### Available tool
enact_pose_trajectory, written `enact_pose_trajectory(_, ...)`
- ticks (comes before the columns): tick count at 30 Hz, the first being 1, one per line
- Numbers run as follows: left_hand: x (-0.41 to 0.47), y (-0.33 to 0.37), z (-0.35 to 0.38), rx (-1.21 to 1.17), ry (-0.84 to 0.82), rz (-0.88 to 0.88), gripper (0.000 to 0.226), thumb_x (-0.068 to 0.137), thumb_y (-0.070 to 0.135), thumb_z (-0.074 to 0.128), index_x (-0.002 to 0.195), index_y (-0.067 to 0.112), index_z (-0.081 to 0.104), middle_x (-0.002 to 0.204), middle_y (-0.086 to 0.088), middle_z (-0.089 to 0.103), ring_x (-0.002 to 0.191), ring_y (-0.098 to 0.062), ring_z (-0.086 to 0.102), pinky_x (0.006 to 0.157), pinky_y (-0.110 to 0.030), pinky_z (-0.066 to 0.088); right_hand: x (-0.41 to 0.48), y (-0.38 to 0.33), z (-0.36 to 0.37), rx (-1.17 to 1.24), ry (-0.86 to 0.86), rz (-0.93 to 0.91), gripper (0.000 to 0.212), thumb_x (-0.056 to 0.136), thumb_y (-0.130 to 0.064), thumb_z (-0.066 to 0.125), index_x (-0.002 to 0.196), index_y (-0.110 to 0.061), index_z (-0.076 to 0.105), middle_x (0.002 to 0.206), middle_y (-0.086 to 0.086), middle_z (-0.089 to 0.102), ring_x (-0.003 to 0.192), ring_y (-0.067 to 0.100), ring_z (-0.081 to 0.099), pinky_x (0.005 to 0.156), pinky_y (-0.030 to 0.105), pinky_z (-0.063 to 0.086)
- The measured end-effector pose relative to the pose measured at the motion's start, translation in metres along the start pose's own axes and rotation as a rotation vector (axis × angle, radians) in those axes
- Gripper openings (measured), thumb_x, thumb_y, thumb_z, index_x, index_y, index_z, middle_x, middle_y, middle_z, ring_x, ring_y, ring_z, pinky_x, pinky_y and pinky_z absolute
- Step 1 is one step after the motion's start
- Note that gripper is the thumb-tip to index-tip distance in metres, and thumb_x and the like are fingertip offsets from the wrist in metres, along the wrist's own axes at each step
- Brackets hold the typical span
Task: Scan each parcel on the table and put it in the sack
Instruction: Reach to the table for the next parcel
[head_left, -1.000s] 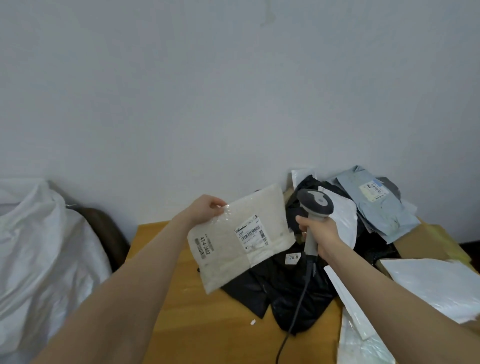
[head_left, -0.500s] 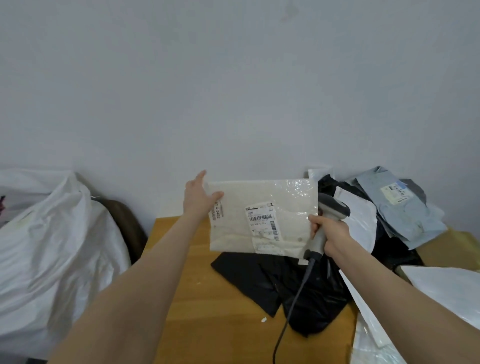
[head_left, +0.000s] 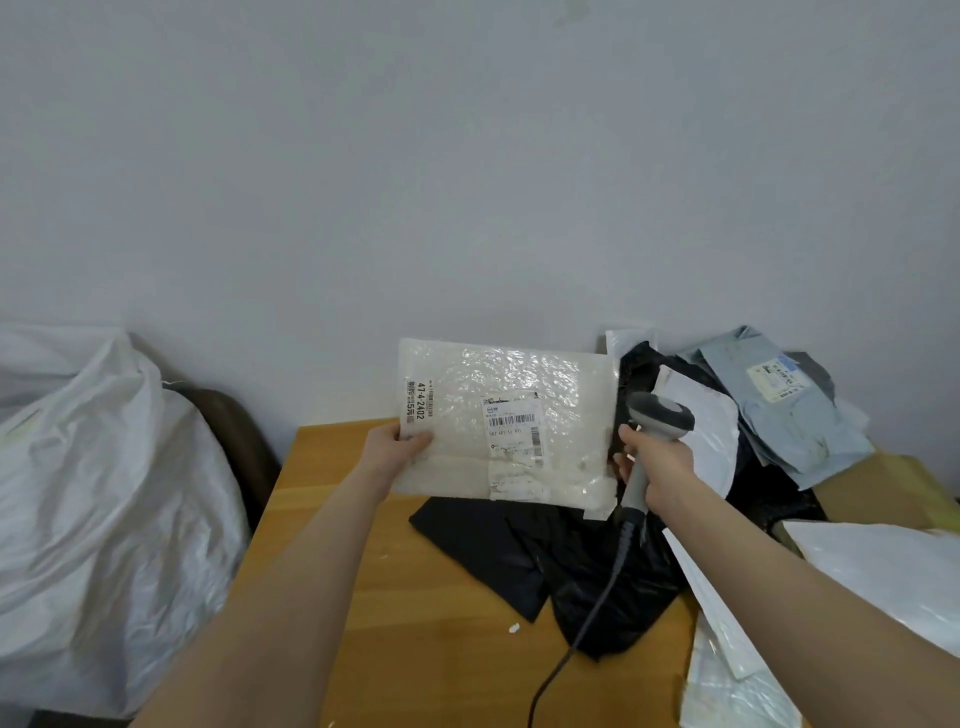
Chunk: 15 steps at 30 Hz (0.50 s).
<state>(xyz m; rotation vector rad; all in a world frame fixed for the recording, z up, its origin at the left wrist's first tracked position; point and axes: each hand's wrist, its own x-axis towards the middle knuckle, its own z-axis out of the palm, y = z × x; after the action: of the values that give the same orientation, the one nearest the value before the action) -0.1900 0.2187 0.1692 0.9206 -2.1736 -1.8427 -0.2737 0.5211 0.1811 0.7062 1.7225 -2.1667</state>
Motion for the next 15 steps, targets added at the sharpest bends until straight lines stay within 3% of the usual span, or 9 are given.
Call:
enact_pose_trajectory(4, 0.004, -0.001, 0.002, 0.036, 0.017, 0.006, 0.028, 0.086, 0.01, 0.069, 0.113, 0.0, 0.065, 0.087, -0.001, 0.067, 0.071, -0.011, 0.063, 0.054, -0.019, 0.049, -0.02, 0.02, 0.005, -0.136, -0.141, -0.09, 0.011, 0.087, -0.008, 0.066, 0.08, -0.002, 0.06, 0.047, 0.005, 0.056, 0.036, 0.012, 0.048, 0.039, 0.022, 0.042)
enact_pose_trajectory(6, 0.004, -0.005, 0.004, 0.035, 0.024, -0.001, 0.027, 0.085, 0.009, 0.07, 0.111, 0.001, 0.065, 0.084, 0.001, 0.066, 0.069, -0.01, 0.063, 0.051, -0.017, 0.048, -0.036, 0.032, 0.011, -0.216, -0.204, -0.108, 0.007, 0.085, -0.006, 0.066, 0.082, -0.002, 0.063, 0.048, 0.006, 0.056, 0.036, 0.013, 0.048, 0.039, 0.023, 0.04)
enact_pose_trajectory(15, 0.001, -0.019, 0.002, -0.001, 0.038, -0.01, 0.028, 0.085, 0.005, 0.069, 0.112, 0.0, 0.064, 0.102, -0.013, 0.067, 0.078, -0.019, 0.064, 0.065, -0.027, 0.052, -0.073, 0.059, 0.025, -0.357, -0.288, -0.128, 0.017, 0.084, -0.01, 0.067, 0.07, 0.0, 0.064, 0.048, 0.008, 0.06, 0.037, 0.014, 0.051, 0.042, 0.026, 0.041)
